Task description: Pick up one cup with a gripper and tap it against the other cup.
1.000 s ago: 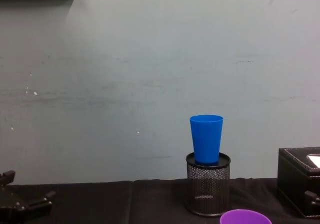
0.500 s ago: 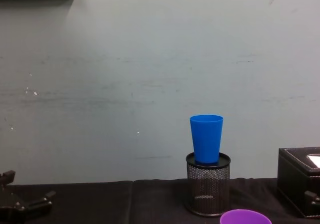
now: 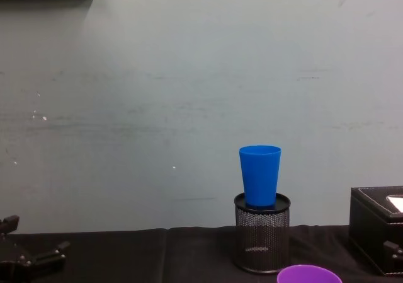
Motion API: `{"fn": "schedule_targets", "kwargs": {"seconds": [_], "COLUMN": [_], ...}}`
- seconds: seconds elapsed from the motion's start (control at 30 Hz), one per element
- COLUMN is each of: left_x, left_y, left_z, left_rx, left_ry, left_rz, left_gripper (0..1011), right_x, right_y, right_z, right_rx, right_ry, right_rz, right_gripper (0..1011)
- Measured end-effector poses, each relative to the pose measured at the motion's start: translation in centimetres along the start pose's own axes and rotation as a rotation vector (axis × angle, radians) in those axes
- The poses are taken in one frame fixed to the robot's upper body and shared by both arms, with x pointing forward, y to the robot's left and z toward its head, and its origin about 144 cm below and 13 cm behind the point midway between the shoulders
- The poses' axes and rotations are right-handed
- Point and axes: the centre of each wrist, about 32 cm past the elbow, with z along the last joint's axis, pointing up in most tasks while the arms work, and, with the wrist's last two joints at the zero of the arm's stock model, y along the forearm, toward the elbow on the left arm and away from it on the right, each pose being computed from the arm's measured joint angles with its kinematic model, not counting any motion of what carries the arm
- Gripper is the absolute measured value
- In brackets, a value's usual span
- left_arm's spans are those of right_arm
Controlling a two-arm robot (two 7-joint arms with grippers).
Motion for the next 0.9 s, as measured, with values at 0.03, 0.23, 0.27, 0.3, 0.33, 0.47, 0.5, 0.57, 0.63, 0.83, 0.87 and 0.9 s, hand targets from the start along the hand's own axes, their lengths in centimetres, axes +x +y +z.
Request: {"fn": "schedule_targets", "kwargs": {"seconds": [0.03, 0.23, 0.27, 0.3, 0.33, 0.47, 0.5, 0.57, 0.63, 0.83, 0.87, 0.9], "left_x": [0.0, 0.0, 0.0, 0.0, 0.0, 0.0, 0.0, 0.0, 0.0, 0.0, 0.0, 0.0], "left_y": [0.0, 0.0, 0.0, 0.0, 0.0, 0.0, 0.0, 0.0, 0.0, 0.0, 0.0, 0.0], "left_z": [0.0, 0.0, 0.0, 0.0, 0.0, 0.0, 0.0, 0.0, 0.0, 0.0, 0.0, 0.0], "left_rx": [0.0, 0.0, 0.0, 0.0, 0.0, 0.0, 0.0, 0.0, 0.0, 0.0, 0.0, 0.0], "left_ry": [0.0, 0.0, 0.0, 0.0, 0.0, 0.0, 0.0, 0.0, 0.0, 0.0, 0.0, 0.0], "left_rz": [0.0, 0.0, 0.0, 0.0, 0.0, 0.0, 0.0, 0.0, 0.0, 0.0, 0.0, 0.0], "left_gripper": [1000, 1000, 1000, 1000, 1000, 1000, 1000, 1000, 1000, 1000, 1000, 1000], "right_x": [0.0, 0.0, 0.0, 0.0, 0.0, 0.0, 0.0, 0.0, 0.0, 0.0, 0.0, 0.11], "right_y": [0.0, 0.0, 0.0, 0.0, 0.0, 0.0, 0.0, 0.0, 0.0, 0.0, 0.0, -0.04], "right_z": [0.0, 0.0, 0.0, 0.0, 0.0, 0.0, 0.0, 0.0, 0.0, 0.0, 0.0, 0.07], "right_rx": [0.0, 0.0, 0.0, 0.0, 0.0, 0.0, 0.0, 0.0, 0.0, 0.0, 0.0, 0.012], "right_ry": [0.0, 0.0, 0.0, 0.0, 0.0, 0.0, 0.0, 0.0, 0.0, 0.0, 0.0, 0.009], "right_rz": [0.0, 0.0, 0.0, 0.0, 0.0, 0.0, 0.0, 0.0, 0.0, 0.0, 0.0, 0.003], "right_gripper": [1003, 1003, 1003, 1002, 1003, 1003, 1003, 1003, 1003, 1003, 1003, 1003]}}
